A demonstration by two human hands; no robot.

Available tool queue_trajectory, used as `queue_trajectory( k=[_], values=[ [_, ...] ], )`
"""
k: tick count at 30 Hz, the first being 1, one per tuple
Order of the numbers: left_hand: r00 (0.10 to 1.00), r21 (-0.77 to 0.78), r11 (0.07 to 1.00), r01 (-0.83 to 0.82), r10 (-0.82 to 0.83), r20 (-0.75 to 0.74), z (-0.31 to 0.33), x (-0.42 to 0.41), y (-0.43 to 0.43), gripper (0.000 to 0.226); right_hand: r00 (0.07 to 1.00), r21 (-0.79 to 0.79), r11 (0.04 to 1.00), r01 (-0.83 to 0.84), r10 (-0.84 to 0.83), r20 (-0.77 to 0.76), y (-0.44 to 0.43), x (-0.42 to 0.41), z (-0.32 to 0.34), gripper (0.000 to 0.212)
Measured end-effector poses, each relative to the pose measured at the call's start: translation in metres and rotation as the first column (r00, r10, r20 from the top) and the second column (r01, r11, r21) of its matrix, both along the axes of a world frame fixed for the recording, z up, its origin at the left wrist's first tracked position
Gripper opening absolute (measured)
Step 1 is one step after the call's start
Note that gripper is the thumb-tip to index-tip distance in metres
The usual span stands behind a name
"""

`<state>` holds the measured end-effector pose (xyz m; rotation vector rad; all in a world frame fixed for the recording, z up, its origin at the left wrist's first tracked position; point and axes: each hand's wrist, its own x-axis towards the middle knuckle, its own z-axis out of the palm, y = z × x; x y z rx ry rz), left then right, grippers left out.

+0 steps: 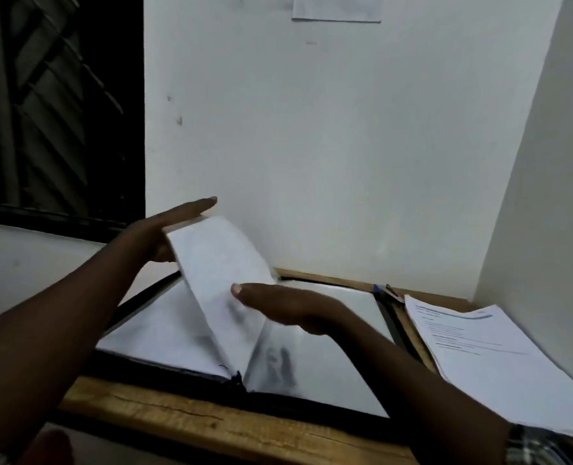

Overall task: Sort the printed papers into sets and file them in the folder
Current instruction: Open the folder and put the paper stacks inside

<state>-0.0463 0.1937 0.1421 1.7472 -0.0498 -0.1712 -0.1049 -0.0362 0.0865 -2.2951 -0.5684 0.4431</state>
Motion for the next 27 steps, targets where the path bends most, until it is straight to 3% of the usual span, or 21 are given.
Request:
queue_trajectory(
  k=[2,6,10,13,15,17,20,23,27],
  values=[
    [0.998,0.094,0.994,-0.051,0.053,-0.021,-0.002,0.0,0.02,0.056,0.985,-0.175,0.985,-0.014,0.043,0.166,0.014,0.007,-0.017,0.069],
    [0.989,0.38,0.917,-0.12,0.143,-0.034,-0.023,-0.004,0.052,0.042,0.971,-0.286,0.958,0.021,0.048,0.232,0.034,0.023,-0.051,0.067],
    [0.969,0.618,0.781,-0.091,0.214,-0.127,-0.057,-0.008,0.068,0.045,0.936,-0.396,0.914,0.082,0.066,0.346,0.043,0.023,-0.075,0.064],
    [0.963,0.791,0.611,-0.021,0.224,-0.148,-0.072,-0.004,0.065,0.048,0.916,-0.397,0.913,0.096,0.075,0.393,0.042,0.02,-0.082,0.061],
    [0.975,0.839,0.542,-0.04,0.206,-0.086,-0.071,0.0,0.05,0.045,0.921,-0.373,0.924,0.09,0.066,0.384,0.043,0.022,-0.079,0.059],
    [0.984,0.866,0.48,-0.139,0.162,0.068,-0.07,0.007,0.034,0.042,0.928,-0.36,0.927,0.106,0.038,0.37,0.044,0.027,-0.077,0.062],
    [0.964,0.836,0.487,-0.255,0.06,0.259,-0.082,0.031,0.017,0.053,0.926,-0.387,0.908,0.163,-0.006,0.376,0.047,0.034,-0.08,0.072],
    [0.95,0.799,0.544,-0.257,-0.008,0.311,-0.098,0.049,-0.001,0.063,0.927,-0.362,0.91,0.2,-0.057,0.37,0.048,0.041,-0.084,0.076],
    [0.958,0.848,0.493,-0.195,-0.088,0.271,-0.116,0.066,-0.018,0.067,0.931,-0.363,0.903,0.231,-0.097,0.352,0.048,0.056,-0.084,0.078]
  ],
)
